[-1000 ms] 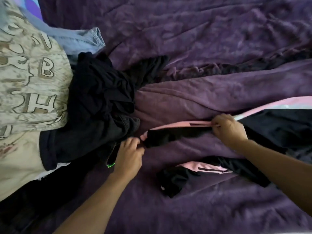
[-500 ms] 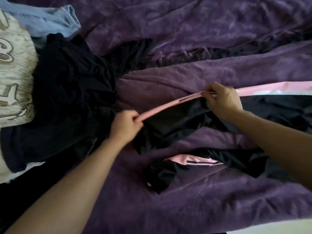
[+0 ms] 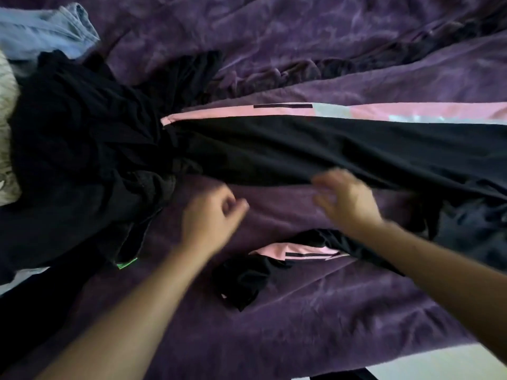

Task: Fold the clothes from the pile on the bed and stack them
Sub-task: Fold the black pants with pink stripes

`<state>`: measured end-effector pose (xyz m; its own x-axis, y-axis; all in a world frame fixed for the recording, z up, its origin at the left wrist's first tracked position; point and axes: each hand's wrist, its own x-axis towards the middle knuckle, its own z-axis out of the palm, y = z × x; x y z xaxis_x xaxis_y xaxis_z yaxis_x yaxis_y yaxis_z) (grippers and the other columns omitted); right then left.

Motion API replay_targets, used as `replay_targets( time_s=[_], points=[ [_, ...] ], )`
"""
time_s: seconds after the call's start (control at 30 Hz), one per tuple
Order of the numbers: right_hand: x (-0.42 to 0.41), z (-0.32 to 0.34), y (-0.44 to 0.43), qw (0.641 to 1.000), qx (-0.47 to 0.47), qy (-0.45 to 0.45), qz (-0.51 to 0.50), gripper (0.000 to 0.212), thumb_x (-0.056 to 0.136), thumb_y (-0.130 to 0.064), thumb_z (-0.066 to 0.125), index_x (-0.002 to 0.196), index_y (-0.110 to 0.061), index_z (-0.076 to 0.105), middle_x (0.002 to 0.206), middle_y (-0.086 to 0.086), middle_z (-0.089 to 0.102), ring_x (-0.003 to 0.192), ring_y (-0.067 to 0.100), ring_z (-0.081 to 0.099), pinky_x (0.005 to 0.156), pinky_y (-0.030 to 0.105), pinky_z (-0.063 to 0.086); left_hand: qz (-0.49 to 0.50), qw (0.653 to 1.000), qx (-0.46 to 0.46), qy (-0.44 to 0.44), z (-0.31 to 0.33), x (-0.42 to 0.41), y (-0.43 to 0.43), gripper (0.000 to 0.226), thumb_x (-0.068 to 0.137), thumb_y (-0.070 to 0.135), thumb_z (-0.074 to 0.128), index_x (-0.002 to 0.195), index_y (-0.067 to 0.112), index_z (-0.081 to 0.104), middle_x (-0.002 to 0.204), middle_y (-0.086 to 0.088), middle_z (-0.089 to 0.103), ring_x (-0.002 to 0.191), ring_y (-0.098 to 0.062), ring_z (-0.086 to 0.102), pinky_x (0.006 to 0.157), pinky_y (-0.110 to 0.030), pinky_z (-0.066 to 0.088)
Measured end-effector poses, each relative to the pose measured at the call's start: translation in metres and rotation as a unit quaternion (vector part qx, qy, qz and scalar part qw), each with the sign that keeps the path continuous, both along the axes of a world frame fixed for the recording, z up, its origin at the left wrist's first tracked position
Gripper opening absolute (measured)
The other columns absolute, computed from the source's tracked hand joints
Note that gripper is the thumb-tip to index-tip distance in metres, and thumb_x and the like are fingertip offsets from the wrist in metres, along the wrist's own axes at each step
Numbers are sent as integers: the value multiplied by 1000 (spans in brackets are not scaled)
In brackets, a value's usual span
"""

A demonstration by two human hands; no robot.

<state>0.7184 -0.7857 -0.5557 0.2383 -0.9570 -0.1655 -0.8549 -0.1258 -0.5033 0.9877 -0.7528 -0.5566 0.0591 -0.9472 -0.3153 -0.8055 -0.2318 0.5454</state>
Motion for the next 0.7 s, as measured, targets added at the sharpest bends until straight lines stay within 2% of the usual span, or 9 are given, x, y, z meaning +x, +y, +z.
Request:
replay_targets(
  time_s=[0.07, 0.13, 0.17, 0.23, 0.3, 0.4, 0.5, 0.57, 0.7],
  points=[
    [-24, -1, 59, 996, 58, 55, 39, 44, 76, -41, 73, 110, -14, 68, 96, 8, 65, 92, 33, 62, 75, 42, 53, -66, 986, 146, -41, -6, -29, 62, 41, 78, 55, 65, 104, 24, 60, 98, 2, 64, 94, -22, 60, 77, -37, 49],
    [-44, -4, 106, 985, 100, 111, 82, 57, 62, -36, 84, 112, -15, 67, 92, 5, 64, 87, 31, 63, 71, 39, 51, -140, 965, 190, -117, -12, -45, 110, 42, 78, 46, 66, 113, 25, 52, 109, 3, 62, 104, -22, 56, 85, -36, 46],
    [-52, -7, 123, 983, 102, 123, 93, 55, 56, -31, 86, 106, -16, 68, 86, 3, 62, 81, 30, 64, 67, 38, 50, -156, 961, 187, -131, -9, -48, 125, 36, 76, 35, 69, 106, 23, 54, 104, 2, 64, 101, -25, 58, 82, -37, 46],
    [-65, -6, 140, 984, 89, 121, 99, 44, 53, -25, 87, 91, -16, 68, 79, 1, 59, 74, 29, 63, 60, 37, 49, -155, 969, 154, -115, 1, -45, 139, 33, 57, 9, 76, 83, 18, 57, 81, -2, 65, 80, -31, 63, 65, -36, 49],
    [-73, -1, 136, 987, 74, 105, 93, 34, 59, -24, 84, 85, -16, 65, 79, 2, 58, 76, 30, 61, 60, 37, 49, -126, 980, 76, -135, 12, -33, 135, 39, 43, -1, 75, 72, 15, 56, 70, -5, 61, 66, -32, 63, 51, -34, 49],
    [-72, 16, 109, 995, 5, 85, 56, 31, 61, -20, 80, 83, -14, 59, 80, 4, 56, 77, 31, 58, 60, 38, 47, -106, 975, -64, -182, 33, -12, 104, 43, 40, 0, 72, 77, 15, 55, 74, -7, 57, 70, -33, 58, 57, -38, 47],
    [-61, 39, 93, 996, -55, 67, 36, 29, 62, -23, 77, 83, -17, 57, 80, 3, 55, 76, 30, 55, 60, 36, 43, -101, 960, -106, -240, 48, -3, 91, 43, 45, 1, 72, 82, 13, 55, 80, -10, 54, 79, -35, 53, 66, -45, 42],
    [-57, 49, 107, 993, -53, 67, 82, 24, 66, -28, 70, 86, -17, 62, 82, 4, 58, 77, 30, 57, 62, 36, 44, -123, 947, -60, -292, 54, -4, 108, 44, 49, 5, 79, 88, 11, 59, 86, -12, 54, 84, -36, 53, 70, -46, 40],
    [-68, 41, 163, 975, 111, 75, 178, 15, 81, -26, 62, 90, -17, 69, 90, 5, 65, 91, 30, 60, 76, 38, 45, -205, 893, 200, -347, 46, -2, 163, 44, 78, 42, 69, 117, 28, 54, 118, 1, 51, 114, -23, 49, 91, -38, 40]
  ],
)
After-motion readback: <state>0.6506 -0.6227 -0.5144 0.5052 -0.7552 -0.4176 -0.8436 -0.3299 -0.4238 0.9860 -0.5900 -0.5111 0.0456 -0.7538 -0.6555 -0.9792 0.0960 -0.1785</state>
